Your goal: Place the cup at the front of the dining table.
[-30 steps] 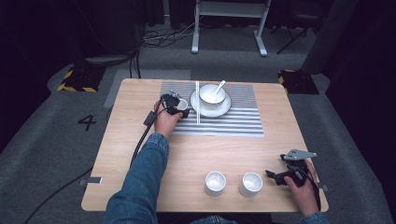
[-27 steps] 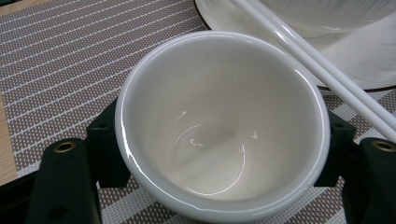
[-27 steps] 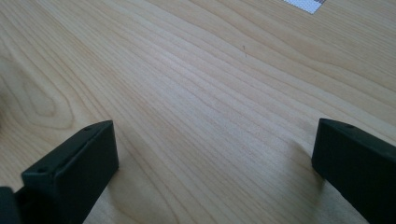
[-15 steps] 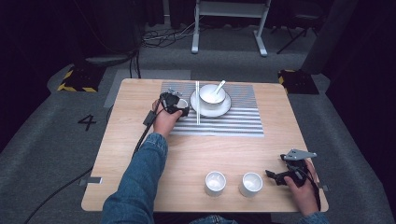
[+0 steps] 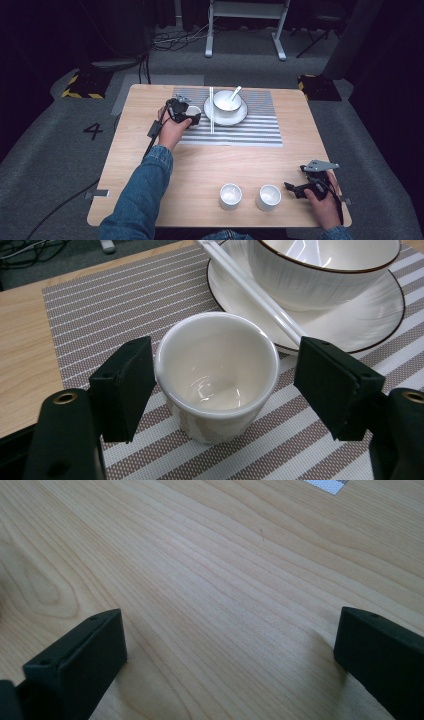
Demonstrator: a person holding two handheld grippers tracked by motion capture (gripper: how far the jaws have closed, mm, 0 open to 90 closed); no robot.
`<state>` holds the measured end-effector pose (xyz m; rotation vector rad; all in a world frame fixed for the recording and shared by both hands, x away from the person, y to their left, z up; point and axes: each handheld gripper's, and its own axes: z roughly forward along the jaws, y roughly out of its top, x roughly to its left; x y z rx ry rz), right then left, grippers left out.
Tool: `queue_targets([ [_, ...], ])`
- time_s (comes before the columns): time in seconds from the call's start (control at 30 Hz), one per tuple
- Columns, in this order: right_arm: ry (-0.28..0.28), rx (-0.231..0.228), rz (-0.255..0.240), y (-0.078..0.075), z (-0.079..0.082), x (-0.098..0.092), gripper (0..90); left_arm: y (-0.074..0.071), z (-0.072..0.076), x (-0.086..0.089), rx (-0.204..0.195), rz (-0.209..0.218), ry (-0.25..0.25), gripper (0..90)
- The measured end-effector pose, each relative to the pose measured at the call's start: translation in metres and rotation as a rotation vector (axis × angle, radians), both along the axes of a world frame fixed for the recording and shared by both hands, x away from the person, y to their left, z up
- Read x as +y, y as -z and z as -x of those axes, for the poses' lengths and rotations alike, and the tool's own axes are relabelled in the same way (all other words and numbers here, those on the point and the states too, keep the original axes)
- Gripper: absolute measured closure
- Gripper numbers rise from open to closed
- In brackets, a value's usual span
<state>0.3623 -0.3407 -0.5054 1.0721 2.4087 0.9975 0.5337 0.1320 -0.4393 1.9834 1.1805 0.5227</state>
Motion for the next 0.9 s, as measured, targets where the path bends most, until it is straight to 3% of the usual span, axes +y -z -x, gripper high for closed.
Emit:
queue_targets([
  [0.3,0.000,0.000,0.000,0.000,0.000,0.000,0.5,-0.016,0.024,0.001,-0.038,0.030,0.034,24.3],
  [0.9,0.000,0.000,0.000,0.000,0.000,0.000,0.5,-0.038,0.078,0.023,-0.058,-0.014,0.075,24.2],
])
